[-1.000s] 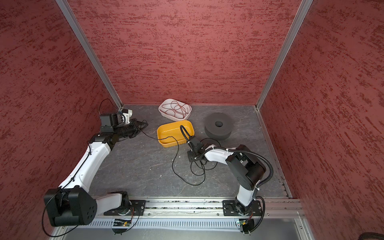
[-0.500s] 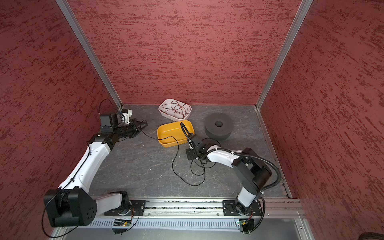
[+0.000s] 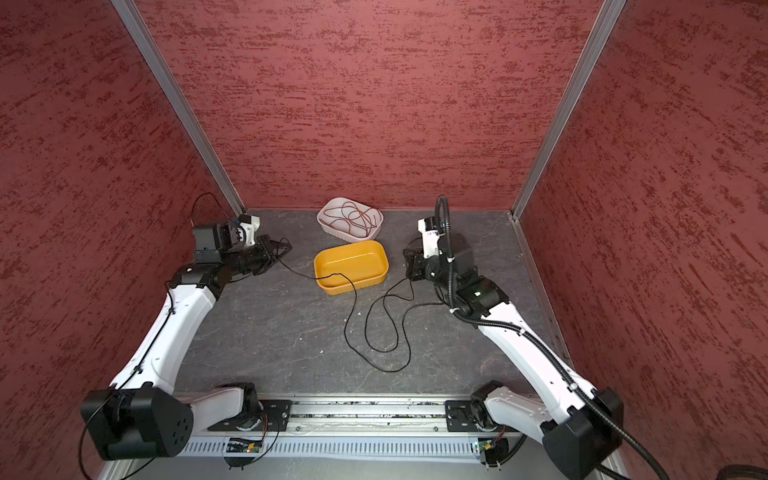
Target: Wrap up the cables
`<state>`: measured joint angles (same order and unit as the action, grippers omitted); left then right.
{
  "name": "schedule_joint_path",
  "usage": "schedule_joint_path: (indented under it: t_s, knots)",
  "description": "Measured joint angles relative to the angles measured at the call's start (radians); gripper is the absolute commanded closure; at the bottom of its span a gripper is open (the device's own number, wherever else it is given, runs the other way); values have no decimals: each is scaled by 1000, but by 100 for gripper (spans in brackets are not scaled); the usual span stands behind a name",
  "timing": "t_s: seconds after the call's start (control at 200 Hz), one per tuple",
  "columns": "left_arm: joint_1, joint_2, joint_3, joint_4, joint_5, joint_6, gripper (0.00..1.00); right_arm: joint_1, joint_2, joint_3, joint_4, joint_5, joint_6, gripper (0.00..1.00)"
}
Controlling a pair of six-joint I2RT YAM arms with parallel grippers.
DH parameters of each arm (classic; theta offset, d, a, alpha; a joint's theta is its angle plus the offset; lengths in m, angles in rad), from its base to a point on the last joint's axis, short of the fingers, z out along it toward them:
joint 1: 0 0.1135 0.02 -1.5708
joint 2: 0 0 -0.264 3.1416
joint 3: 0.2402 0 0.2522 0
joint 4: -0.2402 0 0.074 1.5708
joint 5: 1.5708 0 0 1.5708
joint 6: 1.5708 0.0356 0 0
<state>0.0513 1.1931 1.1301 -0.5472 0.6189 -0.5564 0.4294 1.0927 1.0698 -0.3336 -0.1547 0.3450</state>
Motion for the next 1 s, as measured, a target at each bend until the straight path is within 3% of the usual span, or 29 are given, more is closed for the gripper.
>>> schedule_joint_path:
  t_s: [0.296, 0.481, 0.646, 0.882, 0.922, 1.002]
  knots:
    - [-1, -76, 207, -222, -192, 105, 100, -402, -82, 146, -231, 90, 5, 100]
    - [-1, -54, 352, -377, -318, 165, 100, -607, -71, 134, -274, 146, 45, 100]
    - [-1, -41, 395, -449, -416, 206, 100, -657, -72, 50, -262, 228, 60, 100]
    - [3, -34, 283, -452, -390, 212, 100, -657, -43, -185, -219, 304, 69, 100]
    - [3, -32, 262, -450, -386, 212, 100, -657, -44, -216, -217, 313, 71, 88]
    - [4, -28, 230, -448, -381, 211, 100, -657, -44, -264, -217, 328, 77, 43]
